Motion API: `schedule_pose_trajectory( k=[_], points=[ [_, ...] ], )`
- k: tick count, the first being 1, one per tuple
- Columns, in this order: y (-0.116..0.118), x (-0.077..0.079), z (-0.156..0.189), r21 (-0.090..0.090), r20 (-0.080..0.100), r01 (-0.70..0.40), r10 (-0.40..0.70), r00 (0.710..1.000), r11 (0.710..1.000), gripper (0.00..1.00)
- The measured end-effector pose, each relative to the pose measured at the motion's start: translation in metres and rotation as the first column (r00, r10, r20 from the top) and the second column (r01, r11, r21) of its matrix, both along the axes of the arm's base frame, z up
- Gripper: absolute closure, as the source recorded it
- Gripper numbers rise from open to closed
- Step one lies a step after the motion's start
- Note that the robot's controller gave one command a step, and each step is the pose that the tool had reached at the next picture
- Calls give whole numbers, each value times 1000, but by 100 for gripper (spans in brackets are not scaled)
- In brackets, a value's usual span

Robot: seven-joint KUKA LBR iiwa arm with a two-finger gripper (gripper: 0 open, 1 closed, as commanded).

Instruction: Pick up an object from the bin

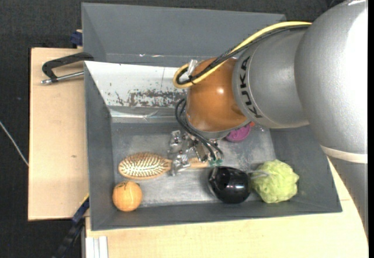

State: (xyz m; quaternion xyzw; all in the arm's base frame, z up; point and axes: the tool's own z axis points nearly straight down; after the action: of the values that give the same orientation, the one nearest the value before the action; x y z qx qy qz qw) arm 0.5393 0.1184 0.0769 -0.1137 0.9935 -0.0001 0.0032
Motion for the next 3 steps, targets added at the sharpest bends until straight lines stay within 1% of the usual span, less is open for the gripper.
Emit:
schedule_pose_trajectory(
  k=[1, 2, 3],
  points=[
    [0, -2, 6, 0, -7, 0, 0, 1000, 1000, 100],
    [0, -2, 27, 0, -10, 0, 0, 1000, 1000, 100],
    [1, 1, 41, 2, 1, -1, 1, 1000, 1000, 100]
  ],
)
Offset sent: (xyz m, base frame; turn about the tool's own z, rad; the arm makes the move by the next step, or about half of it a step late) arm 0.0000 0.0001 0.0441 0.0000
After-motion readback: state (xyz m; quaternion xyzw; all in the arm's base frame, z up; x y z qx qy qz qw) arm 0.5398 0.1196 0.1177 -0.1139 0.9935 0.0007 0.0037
